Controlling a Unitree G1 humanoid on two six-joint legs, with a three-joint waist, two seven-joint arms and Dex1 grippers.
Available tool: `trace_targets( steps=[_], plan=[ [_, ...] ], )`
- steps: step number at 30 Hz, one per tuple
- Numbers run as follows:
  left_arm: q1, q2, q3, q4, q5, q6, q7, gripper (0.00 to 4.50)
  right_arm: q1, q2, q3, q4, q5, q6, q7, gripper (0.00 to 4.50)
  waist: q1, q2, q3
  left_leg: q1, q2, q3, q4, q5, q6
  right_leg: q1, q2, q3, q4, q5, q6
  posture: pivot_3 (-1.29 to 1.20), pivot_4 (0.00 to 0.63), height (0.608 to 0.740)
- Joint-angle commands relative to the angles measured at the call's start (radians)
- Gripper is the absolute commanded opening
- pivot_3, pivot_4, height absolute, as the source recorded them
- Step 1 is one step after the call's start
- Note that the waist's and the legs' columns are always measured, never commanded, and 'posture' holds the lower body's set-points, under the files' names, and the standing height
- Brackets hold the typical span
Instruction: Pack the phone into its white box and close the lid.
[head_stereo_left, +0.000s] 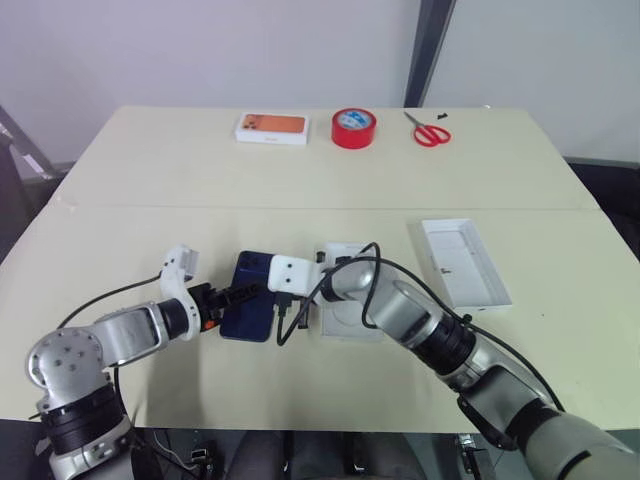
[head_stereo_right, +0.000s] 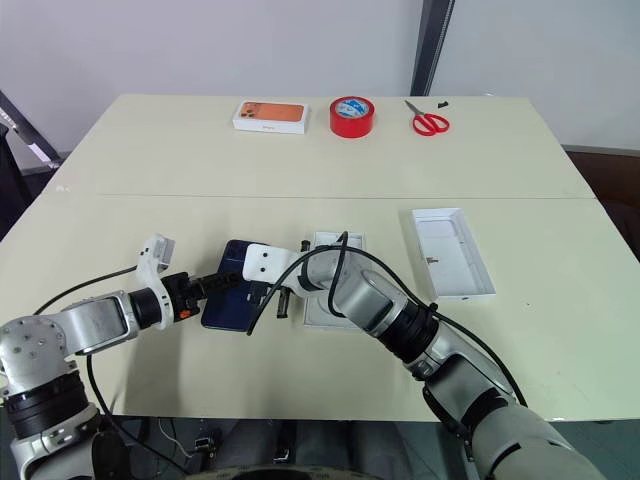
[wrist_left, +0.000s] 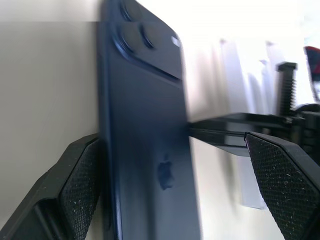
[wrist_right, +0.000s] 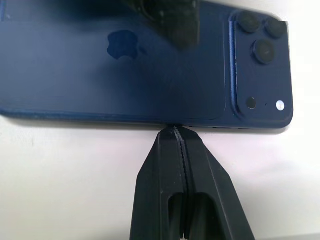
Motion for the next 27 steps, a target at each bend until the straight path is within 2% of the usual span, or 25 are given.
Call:
trace_targets(
  steps=[1, 11, 17, 26, 27],
  plan=[
    [0.013, 0.002, -0.045, 0.032, -0.104, 0.033, 0.028, 4.48, 0.000, 0.021, -0.017, -0.012, 0.000, -0.025, -0.001, 0.00, -0.002, 0.000, 0.000, 0.000, 0.000, 0.000, 0.000, 0.000, 0.000, 0.000, 0.000, 0.000, 0.000, 0.000, 0.000, 0.00, 0.150, 0.733],
    [0.021, 0.060, -0.026, 0.112, -0.234, -0.056, 0.176, 4.48, 0.007, 0.024, -0.025, -0.012, -0.003, -0.027, -0.009, 0.00, -0.005, 0.000, 0.000, 0.000, 0.000, -0.001, 0.000, 0.000, 0.000, -0.001, 0.000, 0.000, 0.000, 0.000, 0.000, 0.00, 0.150, 0.733],
    [0.058, 0.114, -0.092, 0.126, -0.364, -0.151, 0.252, 1.71, 0.003, 0.004, -0.034, -0.036, -0.009, -0.031, -0.002, 0.00, -0.005, 0.000, 0.000, 0.000, 0.000, -0.001, -0.001, 0.000, -0.001, -0.002, 0.000, 0.000, 0.000, 0.000, 0.000, 0.00, 0.150, 0.733],
    [0.148, 0.174, -0.198, 0.123, -0.642, -0.389, 0.384, 1.71, 0.016, -0.073, -0.111, -0.170, 0.021, -0.018, 0.043, 0.00, -0.003, 0.000, 0.000, -0.001, 0.000, -0.001, -0.001, 0.000, 0.001, -0.002, 0.000, 0.000, 0.000, 0.000, 0.000, 0.00, 0.150, 0.733],
    [0.155, 0.180, -0.208, 0.118, -0.669, -0.417, 0.391, 1.44, 0.018, -0.081, -0.119, -0.184, 0.027, -0.016, 0.048, 0.00, -0.003, 0.000, 0.000, -0.001, 0.000, -0.001, -0.001, -0.001, 0.001, -0.002, 0.000, 0.000, 0.000, 0.000, 0.000, 0.00, 0.150, 0.733]
  ],
)
